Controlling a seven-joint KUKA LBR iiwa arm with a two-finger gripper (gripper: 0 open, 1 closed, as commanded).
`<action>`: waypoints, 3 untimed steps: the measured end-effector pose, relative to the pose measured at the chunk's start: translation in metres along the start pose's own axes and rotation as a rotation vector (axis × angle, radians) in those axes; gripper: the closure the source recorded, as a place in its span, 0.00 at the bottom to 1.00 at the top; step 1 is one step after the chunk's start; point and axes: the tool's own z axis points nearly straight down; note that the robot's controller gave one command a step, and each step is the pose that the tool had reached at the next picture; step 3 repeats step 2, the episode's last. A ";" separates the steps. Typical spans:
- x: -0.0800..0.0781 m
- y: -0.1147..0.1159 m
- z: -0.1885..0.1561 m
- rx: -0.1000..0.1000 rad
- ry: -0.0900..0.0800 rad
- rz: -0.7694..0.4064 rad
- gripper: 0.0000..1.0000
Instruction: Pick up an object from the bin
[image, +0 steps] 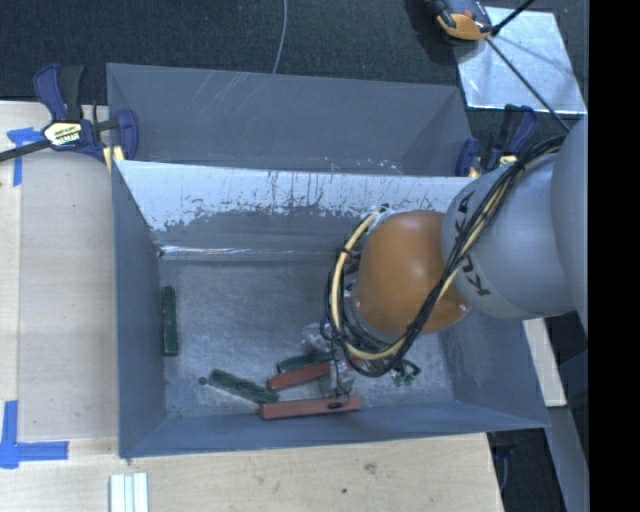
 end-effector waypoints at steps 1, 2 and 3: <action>0.000 0.000 0.000 0.000 0.000 0.000 1.00; -0.027 0.002 -0.130 -0.001 0.007 -0.062 1.00; -0.027 0.002 -0.130 -0.001 0.007 -0.062 1.00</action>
Offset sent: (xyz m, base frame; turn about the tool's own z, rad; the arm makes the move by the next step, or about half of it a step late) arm 0.0231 0.0100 0.1300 -0.0641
